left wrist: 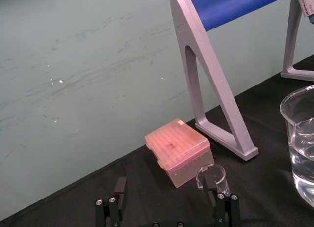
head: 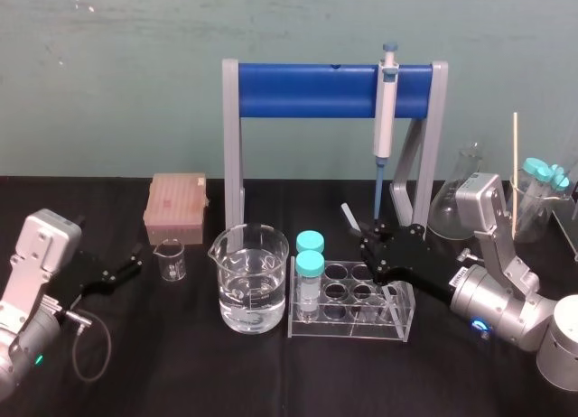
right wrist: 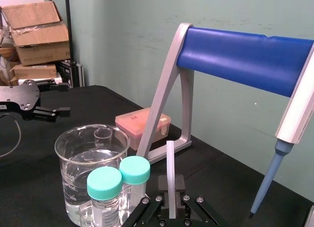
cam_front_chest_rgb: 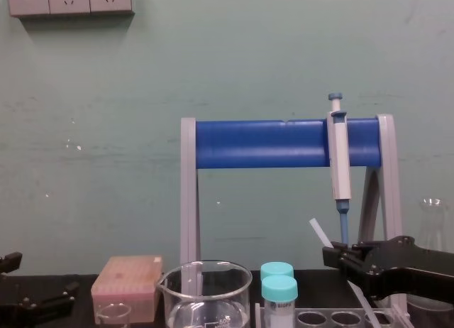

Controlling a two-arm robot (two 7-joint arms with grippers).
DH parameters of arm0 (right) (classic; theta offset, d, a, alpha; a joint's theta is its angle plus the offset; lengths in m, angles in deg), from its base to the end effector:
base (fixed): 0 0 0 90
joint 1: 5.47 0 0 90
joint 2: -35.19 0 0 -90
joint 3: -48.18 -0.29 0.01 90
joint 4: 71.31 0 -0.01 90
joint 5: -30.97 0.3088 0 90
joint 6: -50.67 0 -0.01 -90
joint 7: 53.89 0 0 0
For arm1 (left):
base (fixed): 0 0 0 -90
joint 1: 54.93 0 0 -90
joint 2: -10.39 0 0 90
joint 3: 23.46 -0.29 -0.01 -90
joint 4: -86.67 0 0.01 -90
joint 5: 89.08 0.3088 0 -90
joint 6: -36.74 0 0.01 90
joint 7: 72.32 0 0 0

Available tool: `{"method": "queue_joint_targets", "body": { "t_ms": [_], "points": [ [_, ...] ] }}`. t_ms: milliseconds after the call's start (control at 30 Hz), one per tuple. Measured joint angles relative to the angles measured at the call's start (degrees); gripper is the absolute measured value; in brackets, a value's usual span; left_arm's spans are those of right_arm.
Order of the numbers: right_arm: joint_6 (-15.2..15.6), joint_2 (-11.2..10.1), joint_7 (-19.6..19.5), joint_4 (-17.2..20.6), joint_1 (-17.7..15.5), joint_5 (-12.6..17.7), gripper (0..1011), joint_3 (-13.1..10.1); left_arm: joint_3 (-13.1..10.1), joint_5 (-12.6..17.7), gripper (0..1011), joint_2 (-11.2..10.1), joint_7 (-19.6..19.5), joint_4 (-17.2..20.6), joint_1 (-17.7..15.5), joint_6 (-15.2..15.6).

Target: Pick up the stirring rod with one hand, then place it down.

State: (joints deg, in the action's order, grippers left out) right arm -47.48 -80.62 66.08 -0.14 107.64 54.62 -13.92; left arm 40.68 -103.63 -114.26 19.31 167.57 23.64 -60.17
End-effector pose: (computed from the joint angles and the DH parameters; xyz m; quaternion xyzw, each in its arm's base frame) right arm 0.4176 -0.0450 -0.2825 -0.0547 -0.0582 -0.3717 0.9249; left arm 0.3581 0.0827 -0.3023 0.1415 -0.1325 0.5800 0.7912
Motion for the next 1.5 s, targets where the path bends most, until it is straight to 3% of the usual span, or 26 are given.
{"method": "queue_joint_targets", "body": {
  "t_ms": [467,633,933,1200,1367,1500],
  "points": [
    [0.0,0.0,0.0,0.0,0.0,-0.1,67,0.0,0.0,0.0,1000,0.0,0.0,0.0,0.0,0.0],
    [-2.0,0.7,-1.2,0.2,-0.3,-0.9,67,-1.4,0.0,0.0,1000,0.0,0.0,0.0,0.0,0.0],
    [-11.5,3.8,-3.9,2.7,-0.3,-1.6,67,-5.6,0.0,0.0,1000,0.0,0.0,0.0,0.0,0.0],
    [-23.1,6.5,-7.7,3.4,-2.2,-4.3,67,-9.4,0.0,0.0,1000,0.0,0.0,0.0,0.0,0.0],
    [-27.2,7.6,-6.8,1.7,-3.2,-3.0,67,-10.8,0.0,0.0,1000,0.0,0.0,0.0,0.0,0.0],
    [-28.7,8.2,-5.3,0.4,-3.7,-1.2,67,-11.6,0.0,0.0,1000,0.0,0.0,0.0,0.0,0.0]
  ]
}}
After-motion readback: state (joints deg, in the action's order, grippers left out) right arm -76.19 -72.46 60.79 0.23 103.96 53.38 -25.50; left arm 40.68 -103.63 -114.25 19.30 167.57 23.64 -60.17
